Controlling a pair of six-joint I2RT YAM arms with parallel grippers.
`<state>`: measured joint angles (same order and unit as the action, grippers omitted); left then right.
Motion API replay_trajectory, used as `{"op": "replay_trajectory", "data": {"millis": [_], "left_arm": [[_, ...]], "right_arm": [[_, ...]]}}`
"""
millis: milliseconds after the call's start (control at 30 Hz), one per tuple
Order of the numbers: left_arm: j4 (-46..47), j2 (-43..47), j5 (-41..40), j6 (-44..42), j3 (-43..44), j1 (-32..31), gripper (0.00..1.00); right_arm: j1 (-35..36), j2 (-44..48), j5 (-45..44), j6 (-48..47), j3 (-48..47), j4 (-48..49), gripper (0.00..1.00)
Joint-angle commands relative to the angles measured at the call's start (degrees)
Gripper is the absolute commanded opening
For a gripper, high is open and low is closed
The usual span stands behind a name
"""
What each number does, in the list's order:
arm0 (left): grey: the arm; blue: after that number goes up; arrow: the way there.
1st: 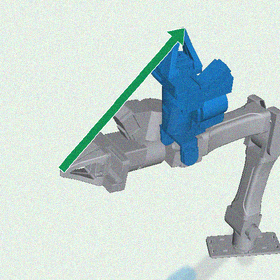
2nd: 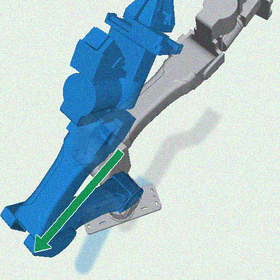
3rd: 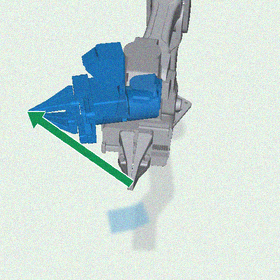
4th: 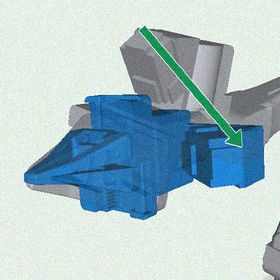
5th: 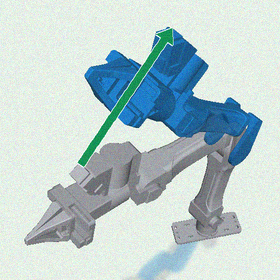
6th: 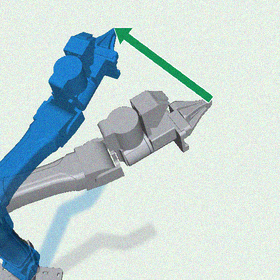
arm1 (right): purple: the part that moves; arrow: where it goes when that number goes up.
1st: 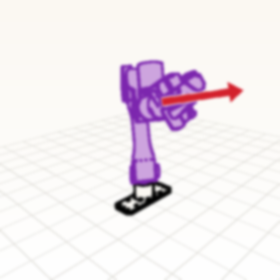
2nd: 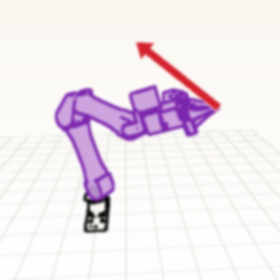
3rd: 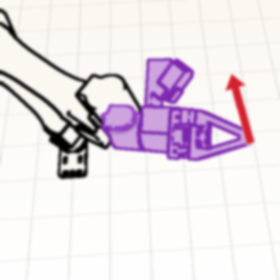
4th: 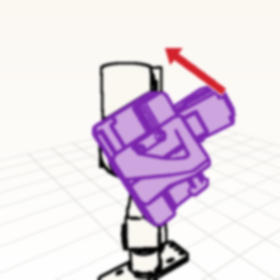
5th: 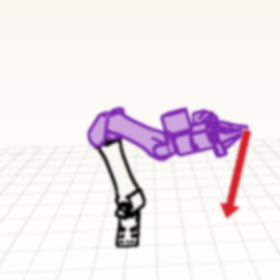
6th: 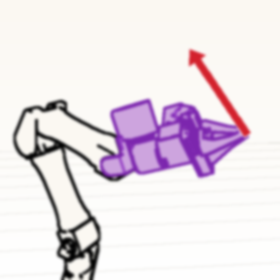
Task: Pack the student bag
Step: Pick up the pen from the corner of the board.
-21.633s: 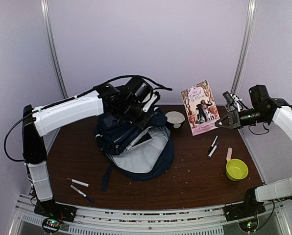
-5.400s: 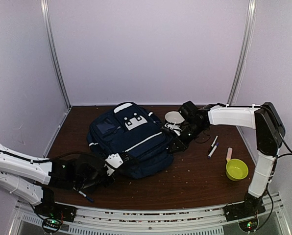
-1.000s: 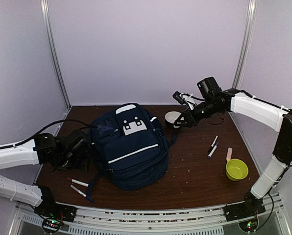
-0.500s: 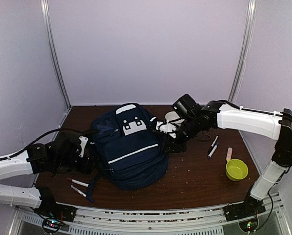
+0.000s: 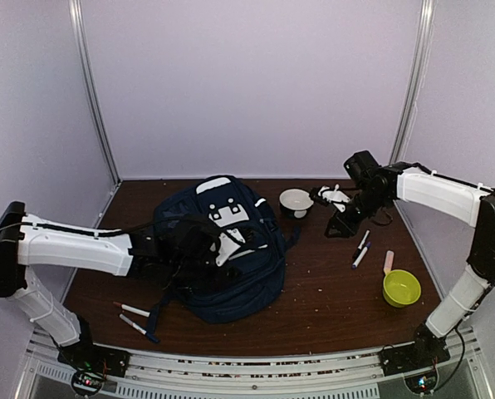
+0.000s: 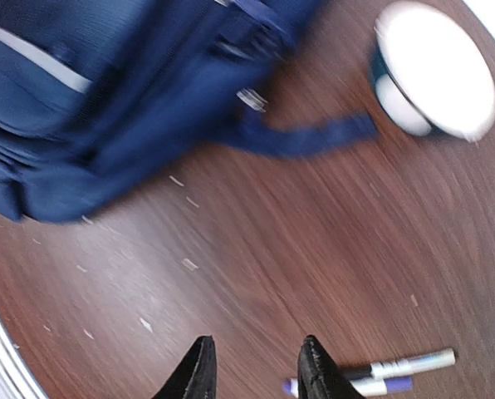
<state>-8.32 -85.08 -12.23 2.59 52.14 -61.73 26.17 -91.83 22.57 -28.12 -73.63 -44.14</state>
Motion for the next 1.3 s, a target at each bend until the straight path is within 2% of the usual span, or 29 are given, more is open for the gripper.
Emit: {"op": "replay_trajectory", "data": {"millis": [0,233,433,533,600,633,700,733,767,833,967,1267], "left_arm": [[-0.31,-6.70,-2.13,-3.58,5.62,-0.14,0.56],[-3.52,-12.83,-6.97,-3.68,9.72,0.02,0.51],[-6.37,-15.65,-9.35,-2.84,11.56,0.39,0.34],[-7.15,-14.24,-9.41,-2.37,11.55,0.39,0.21],[-7.48,-12.34,-9.34,-1.95,11.22,0.30,0.18],[-7.43,-11.05,-8.02,-2.09,10.85,0.18,0.20],[-6.79,-8.93,-3.77,-3.82,9.77,-0.20,0.32],[-6.83,-8.43,-3.58,-4.50,9.48,-0.74,0.41],[-7.10,-8.34,-3.89,-5.20,9.32,-1.19,0.46],[-8.34,-9.26,-6.21,-5.61,9.69,-1.54,0.52],[-11.09,-13.35,-10.79,-6.82,11.55,-1.55,0.51],[-11.88,-16.00,-8.96,-7.34,12.81,-1.55,0.53]], "right_arm": [[-5.89,-0.94,-6.46,-4.07,1.37,-6.69,0.34],[-13.51,-5.39,-17.03,-13.36,0.46,-6.04,0.35],[-16.18,-11.97,-18.97,-15.60,-6.80,-7.12,0.36],[-16.24,-13.94,-19.60,-16.38,-9.39,-7.43,0.36],[-16.24,-15.00,-20.03,-17.73,-10.67,-7.36,0.36],[-16.21,-15.50,-20.39,-19.40,-10.84,-7.07,0.36],[-16.24,-16.53,-22.24,-22.35,-10.97,-5.57,0.37],[-16.25,-17.17,-23.31,-23.82,-11.24,-5.01,0.37],[-16.29,-17.68,-24.14,-25.69,-11.43,-4.58,0.37],[-16.33,-18.67,-25.58,-29.51,-11.18,-3.51,0.38],[-16.24,-20.50,-28.30,-35.99,-10.52,-2.19,0.40],[-16.20,-21.80,-30.72,-43.20,-8.54,-2.49,0.42]]}}
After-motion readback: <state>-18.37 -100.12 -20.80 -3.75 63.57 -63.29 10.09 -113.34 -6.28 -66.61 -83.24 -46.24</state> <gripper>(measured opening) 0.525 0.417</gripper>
